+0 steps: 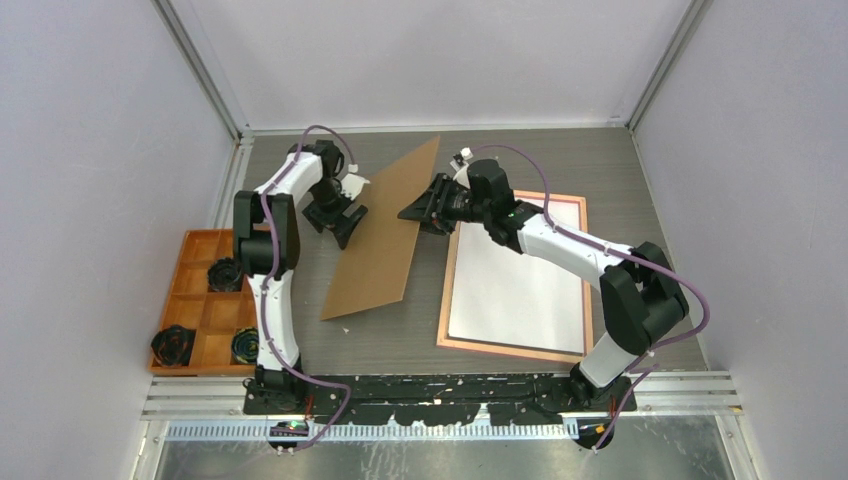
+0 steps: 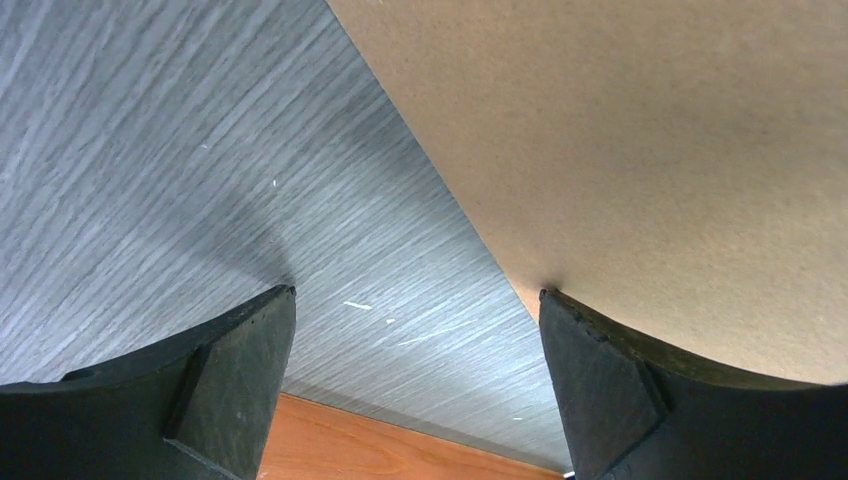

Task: Put the photo into the frame
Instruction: Pick up the photo frame item at the center of the board.

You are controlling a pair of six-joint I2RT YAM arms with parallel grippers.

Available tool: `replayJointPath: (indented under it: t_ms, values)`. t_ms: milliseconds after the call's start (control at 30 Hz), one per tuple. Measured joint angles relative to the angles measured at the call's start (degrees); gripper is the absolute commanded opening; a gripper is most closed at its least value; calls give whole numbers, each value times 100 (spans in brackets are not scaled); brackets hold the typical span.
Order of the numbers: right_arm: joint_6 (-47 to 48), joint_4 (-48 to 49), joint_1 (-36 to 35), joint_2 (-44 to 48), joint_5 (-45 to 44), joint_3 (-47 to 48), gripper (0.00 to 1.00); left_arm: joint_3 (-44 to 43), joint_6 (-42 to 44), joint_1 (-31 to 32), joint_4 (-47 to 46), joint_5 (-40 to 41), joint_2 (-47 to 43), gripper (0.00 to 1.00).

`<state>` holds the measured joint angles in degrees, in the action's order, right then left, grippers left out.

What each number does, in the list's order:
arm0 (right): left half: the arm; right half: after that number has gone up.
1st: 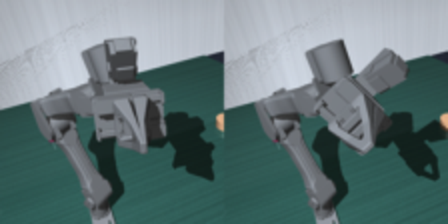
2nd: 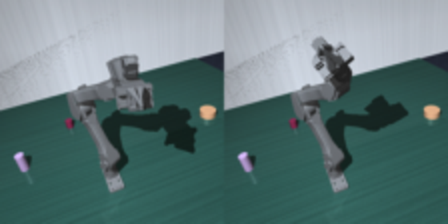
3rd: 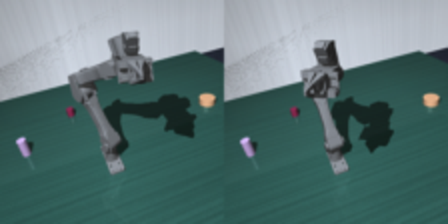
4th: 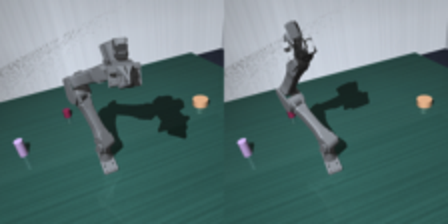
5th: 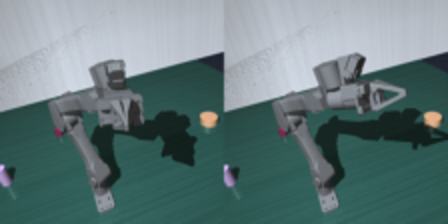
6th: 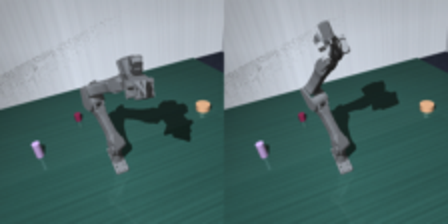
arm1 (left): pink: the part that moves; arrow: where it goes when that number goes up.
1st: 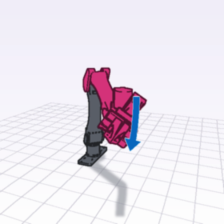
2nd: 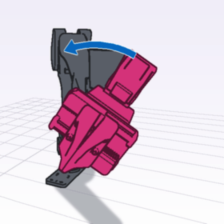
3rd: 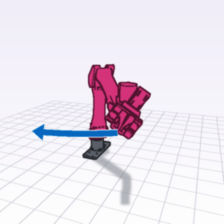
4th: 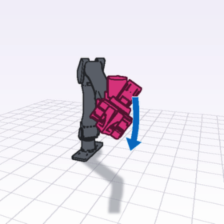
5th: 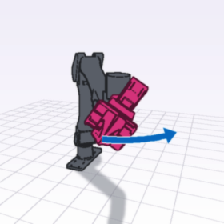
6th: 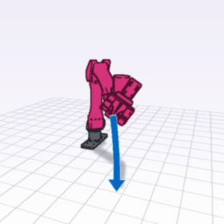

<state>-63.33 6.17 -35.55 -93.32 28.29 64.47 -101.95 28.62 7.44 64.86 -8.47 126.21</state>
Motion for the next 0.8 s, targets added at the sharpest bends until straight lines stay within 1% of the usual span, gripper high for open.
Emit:
replayJointPath:
  t_ms: [33,67,100,233,333,400,433,500,567,667,733,800]
  values:
    - [103,-155,0,7,-35,33,25,42,2,13,-37,-15,-46,98]
    - [173,-264,0,4,-66,42,21,103,4,24,-83,-31,-103,100]
    - [219,-417,0,-7,-105,42,16,195,7,39,-125,-68,-195,100]
    - [374,-1014,20,-131,-334,44,2,516,-11,116,-173,-210,-695,100]
    - [393,-1257,9,-234,-422,59,1,688,4,190,-201,-439,-1250,100]
    - [310,-1276,9,-234,-431,118,1,909,90,208,-258,-743,-1873,100]
    - [254,-1305,9,-236,-446,186,1,1047,170,216,-299,-903,-2223,100]
    - [120,-1355,-2,-238,-553,348,1,1447,385,229,-380,-1335,-3226,100]
    - [-131,-1403,-9,-240,-664,533,1,1727,758,269,-372,-1777,-4323,100]
    - [-509,-1379,-7,-240,-817,730,1,1847,1445,407,-199,-2210,-5648,100]
    - [-811,-1270,-7,-219,-905,743,1,1893,1921,555,-20,-2446,-6371,100]
    - [-1176,-1088,-7,-212,-962,719,1,1947,2317,640,203,-2627,-6813,100]
